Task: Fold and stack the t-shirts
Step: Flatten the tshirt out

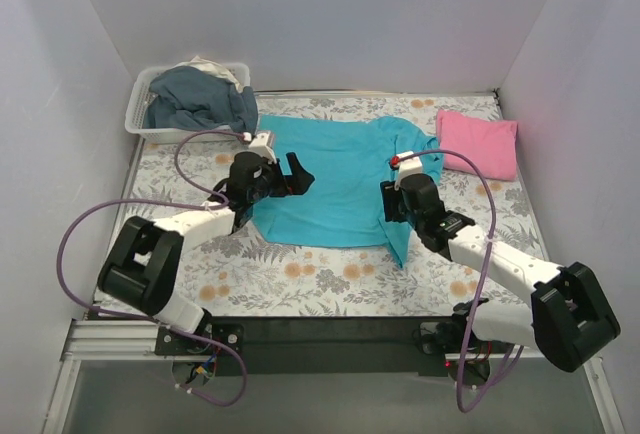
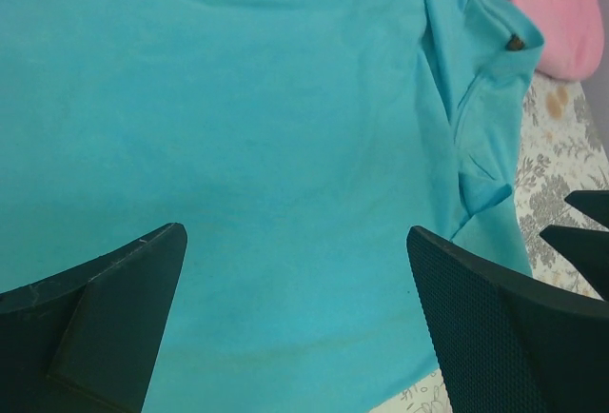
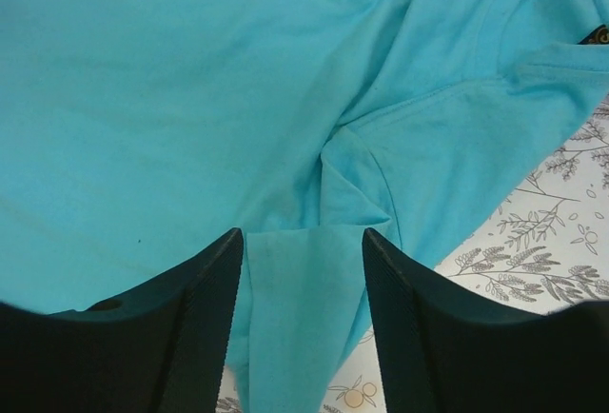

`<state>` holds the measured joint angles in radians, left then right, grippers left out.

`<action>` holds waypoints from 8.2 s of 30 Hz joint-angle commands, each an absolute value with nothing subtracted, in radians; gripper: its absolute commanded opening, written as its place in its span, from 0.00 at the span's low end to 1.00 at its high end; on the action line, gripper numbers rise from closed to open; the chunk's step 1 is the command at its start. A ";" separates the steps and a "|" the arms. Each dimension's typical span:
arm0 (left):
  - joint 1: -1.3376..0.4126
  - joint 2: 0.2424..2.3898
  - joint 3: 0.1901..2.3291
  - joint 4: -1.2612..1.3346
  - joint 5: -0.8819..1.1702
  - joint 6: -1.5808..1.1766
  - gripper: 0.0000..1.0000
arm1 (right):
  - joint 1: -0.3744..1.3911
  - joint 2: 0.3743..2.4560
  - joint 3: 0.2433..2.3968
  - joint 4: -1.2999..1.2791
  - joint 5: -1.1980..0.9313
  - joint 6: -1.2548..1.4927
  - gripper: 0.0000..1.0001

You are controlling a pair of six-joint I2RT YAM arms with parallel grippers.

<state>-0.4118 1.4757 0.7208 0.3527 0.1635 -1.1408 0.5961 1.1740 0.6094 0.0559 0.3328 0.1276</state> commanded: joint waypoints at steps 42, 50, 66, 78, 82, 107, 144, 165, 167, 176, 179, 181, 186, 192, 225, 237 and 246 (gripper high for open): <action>-0.433 1.833 0.799 0.393 -0.017 -1.150 0.95 | 0.591 1.332 0.607 0.054 0.258 0.195 0.01; -0.399 1.810 0.769 0.405 -0.015 -1.157 0.95 | 0.646 0.947 0.580 -0.196 0.374 0.259 0.01; -0.376 1.781 0.745 0.387 -0.035 -1.155 0.95 | 0.824 0.634 0.618 -0.650 0.445 0.535 0.01; -0.342 1.779 0.726 0.379 -0.040 -1.175 0.95 | 0.885 0.647 0.680 -0.818 0.486 0.640 0.01; -0.342 1.781 0.703 0.396 -0.025 -1.198 0.95 | 0.900 0.559 0.672 -0.802 0.502 0.655 0.01; -0.439 1.660 0.744 0.376 -0.095 -1.172 0.95 | 0.523 1.150 0.647 0.093 0.147 0.103 0.43; -0.439 1.861 0.770 0.451 -0.067 -1.206 0.95 | 0.453 1.065 0.624 -0.181 0.442 0.294 0.01; -0.442 1.733 0.796 0.436 -0.054 -1.180 0.95 | 0.451 0.931 0.658 -0.199 0.499 0.272 0.46; -0.442 1.749 0.853 0.411 -0.061 -1.163 0.95 | 0.433 1.047 0.690 -0.134 0.437 0.236 0.45; -0.328 1.922 1.095 0.387 0.047 -1.176 0.96 | 0.334 1.515 0.957 0.095 0.192 0.150 0.41; -0.293 2.000 1.167 0.391 0.103 -1.190 0.96 | 0.302 1.650 1.076 0.114 0.115 0.140 0.40; -0.290 2.054 1.225 0.376 0.120 -1.190 0.96 | 0.282 1.747 1.162 0.115 0.068 0.135 0.39; -0.285 2.101 1.252 0.380 0.115 -1.190 0.96 | 0.249 1.929 1.302 0.123 -0.040 0.121 0.36; -0.272 2.112 1.238 0.359 0.081 -1.195 0.96 | 0.215 2.028 1.364 0.124 -0.140 0.136 0.34; -0.248 1.913 0.879 0.406 0.012 -1.230 0.96 | 0.107 1.950 1.286 -0.153 -0.202 0.110 0.31; -0.249 1.802 0.741 0.445 0.014 -1.241 0.96 | 0.135 1.834 1.308 -0.069 -0.242 0.095 0.28; -0.248 1.790 0.778 0.434 0.028 -1.233 0.96 | 0.215 2.165 1.759 -0.123 -0.386 0.112 0.27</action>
